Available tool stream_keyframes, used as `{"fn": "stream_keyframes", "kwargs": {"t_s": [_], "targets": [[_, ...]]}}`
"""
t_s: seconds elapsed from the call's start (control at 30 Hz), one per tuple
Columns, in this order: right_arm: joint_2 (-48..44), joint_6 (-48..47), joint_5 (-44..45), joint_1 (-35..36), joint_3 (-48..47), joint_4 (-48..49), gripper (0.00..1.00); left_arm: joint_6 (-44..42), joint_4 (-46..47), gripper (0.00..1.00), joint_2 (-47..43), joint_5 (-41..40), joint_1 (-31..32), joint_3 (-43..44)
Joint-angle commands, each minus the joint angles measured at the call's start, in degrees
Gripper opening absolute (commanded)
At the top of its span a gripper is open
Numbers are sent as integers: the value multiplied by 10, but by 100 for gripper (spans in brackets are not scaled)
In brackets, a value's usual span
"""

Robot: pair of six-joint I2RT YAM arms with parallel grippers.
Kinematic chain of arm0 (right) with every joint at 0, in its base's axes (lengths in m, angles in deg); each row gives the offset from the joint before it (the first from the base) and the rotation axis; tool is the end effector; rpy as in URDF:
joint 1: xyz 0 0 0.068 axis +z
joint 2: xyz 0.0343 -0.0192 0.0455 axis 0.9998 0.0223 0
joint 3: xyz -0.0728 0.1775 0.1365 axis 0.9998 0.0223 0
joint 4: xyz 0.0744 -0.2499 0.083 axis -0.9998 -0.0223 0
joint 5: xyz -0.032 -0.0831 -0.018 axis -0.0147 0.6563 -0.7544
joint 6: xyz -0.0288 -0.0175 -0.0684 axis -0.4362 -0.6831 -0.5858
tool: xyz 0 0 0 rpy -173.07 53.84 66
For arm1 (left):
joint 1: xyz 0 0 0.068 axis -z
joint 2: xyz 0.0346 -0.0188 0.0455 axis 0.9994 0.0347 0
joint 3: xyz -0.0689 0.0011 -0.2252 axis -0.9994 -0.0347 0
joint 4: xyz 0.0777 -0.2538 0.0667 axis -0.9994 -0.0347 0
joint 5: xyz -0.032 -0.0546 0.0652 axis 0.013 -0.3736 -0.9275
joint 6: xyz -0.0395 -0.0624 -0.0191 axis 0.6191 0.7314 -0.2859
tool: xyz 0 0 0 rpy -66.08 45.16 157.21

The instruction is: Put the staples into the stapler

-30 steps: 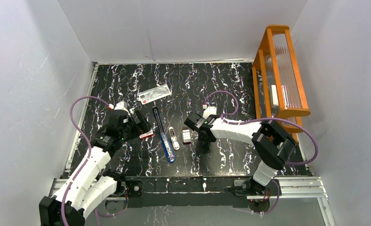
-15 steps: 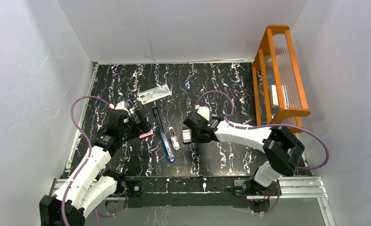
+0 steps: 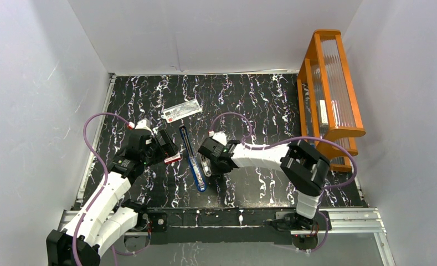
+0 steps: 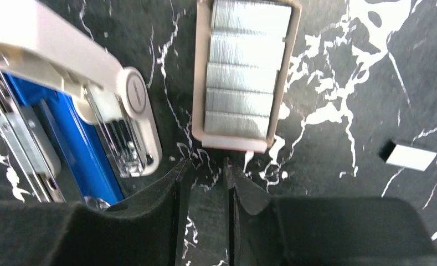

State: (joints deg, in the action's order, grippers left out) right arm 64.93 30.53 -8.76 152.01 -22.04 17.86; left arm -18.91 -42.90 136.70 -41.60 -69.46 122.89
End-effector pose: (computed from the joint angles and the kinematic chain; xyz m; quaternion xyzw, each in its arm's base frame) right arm 0.1813 0.3156 0.0995 -0.1052 0.9609 0.0801 0.2432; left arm 0.2345 -0.0768 0.2044 -0.1550 0.8723 -0.2091 0.4139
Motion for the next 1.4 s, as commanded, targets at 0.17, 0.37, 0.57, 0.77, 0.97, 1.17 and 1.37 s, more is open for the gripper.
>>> {"fn": "stream_keyframes", "kwargs": {"t_s": [0.17, 0.37, 0.57, 0.77, 0.97, 1.17, 1.37], "targets": [[49, -7, 36, -55, -59, -13, 35, -7, -2, 94, -7, -13, 1, 8], [64, -40, 34, -83, -77, 2, 36, -5, 1, 94, -3, -10, 1, 8], [-5, -75, -14, -84, -39, 30, 36, -6, -4, 94, -10, -17, 1, 8], [-84, -58, 28, -112, 16, -21, 31, -2, 2, 94, -9, -12, 1, 6], [-90, -86, 31, -175, 41, -27, 22, 1, 3, 94, -7, -9, 1, 9], [-71, -102, 29, -190, 44, -42, 19, 3, 6, 94, -8, -3, 2, 9], [-57, -91, 14, -190, 66, -45, 19, 4, 8, 94, -10, 1, 1, 9]]}}
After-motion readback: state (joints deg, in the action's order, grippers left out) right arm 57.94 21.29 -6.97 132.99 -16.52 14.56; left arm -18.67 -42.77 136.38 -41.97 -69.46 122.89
